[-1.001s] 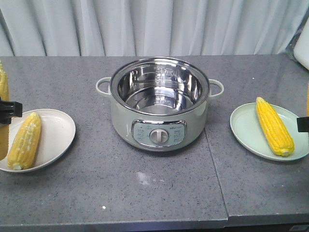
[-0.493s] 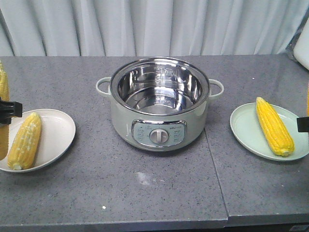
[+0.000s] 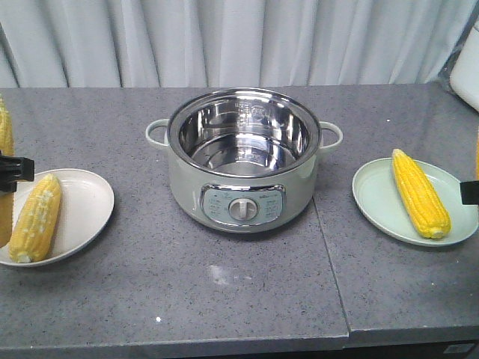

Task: Distribute corn equally
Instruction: 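Drive the base away from the pot holding a cob in each gripper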

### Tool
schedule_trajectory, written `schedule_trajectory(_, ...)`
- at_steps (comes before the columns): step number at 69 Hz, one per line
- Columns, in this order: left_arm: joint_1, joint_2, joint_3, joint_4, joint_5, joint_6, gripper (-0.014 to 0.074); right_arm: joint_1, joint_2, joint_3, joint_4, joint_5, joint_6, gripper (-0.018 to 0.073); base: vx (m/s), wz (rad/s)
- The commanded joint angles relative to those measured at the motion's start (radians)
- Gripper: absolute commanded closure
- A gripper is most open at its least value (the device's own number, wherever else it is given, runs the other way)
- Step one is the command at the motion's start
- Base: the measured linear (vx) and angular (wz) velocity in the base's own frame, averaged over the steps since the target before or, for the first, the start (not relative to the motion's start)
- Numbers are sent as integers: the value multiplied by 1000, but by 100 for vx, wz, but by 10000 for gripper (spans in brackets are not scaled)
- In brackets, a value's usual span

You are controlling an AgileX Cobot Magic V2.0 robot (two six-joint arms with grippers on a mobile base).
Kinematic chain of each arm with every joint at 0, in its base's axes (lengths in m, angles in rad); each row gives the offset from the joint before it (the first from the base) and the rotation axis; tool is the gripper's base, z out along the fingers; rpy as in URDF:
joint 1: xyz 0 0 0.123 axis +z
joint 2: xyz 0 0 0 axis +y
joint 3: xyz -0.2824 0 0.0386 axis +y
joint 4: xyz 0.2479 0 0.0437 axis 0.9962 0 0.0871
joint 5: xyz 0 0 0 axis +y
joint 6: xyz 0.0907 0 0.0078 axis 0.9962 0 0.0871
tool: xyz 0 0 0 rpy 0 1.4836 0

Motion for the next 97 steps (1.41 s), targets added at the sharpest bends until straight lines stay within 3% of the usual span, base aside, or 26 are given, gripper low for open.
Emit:
schedule_trajectory(1,3,-20,-25,15,-47,-9,463,-8,-17,-28,-13,-56,-4,365,-1,-5)
schedule_trajectory(97,3,-20,-25,15,-47,-9,463,-8,-17,-28,-13,-56,-4,365,-4,-21)
